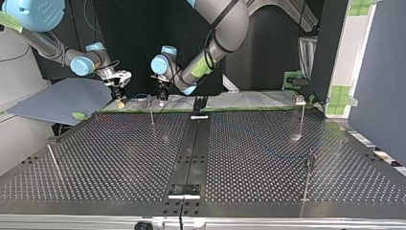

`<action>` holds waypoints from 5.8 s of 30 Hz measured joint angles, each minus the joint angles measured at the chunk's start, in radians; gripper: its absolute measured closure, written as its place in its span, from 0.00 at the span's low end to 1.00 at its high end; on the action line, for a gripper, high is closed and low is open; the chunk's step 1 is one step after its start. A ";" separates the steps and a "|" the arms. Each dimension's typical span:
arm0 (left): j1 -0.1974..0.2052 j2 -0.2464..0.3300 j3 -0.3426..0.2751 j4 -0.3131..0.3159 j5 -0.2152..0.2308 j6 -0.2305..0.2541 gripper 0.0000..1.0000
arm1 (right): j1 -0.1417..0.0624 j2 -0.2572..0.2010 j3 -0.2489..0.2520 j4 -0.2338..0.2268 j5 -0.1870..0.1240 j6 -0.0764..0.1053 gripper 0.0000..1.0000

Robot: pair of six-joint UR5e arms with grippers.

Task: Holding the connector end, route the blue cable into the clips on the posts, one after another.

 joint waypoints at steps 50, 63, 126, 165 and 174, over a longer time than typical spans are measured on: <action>0.107 -0.005 0.049 0.005 0.116 -0.064 0.98 | 0.004 0.040 -0.078 -0.114 0.029 0.151 1.00; 0.107 -0.005 0.049 -0.033 0.157 -0.063 0.98 | 0.004 0.080 -0.111 -0.084 0.029 0.127 1.00; -0.003 0.178 -0.147 -0.137 0.159 0.085 0.00 | 0.001 0.092 -0.115 -0.059 0.024 0.137 1.00; -0.005 0.180 -0.294 -0.041 0.256 0.081 0.00 | 0.000 0.094 -0.115 -0.044 0.026 0.132 1.00; -0.004 0.186 -0.294 -0.017 0.263 0.085 0.00 | 0.000 0.094 -0.115 -0.045 0.024 0.134 1.00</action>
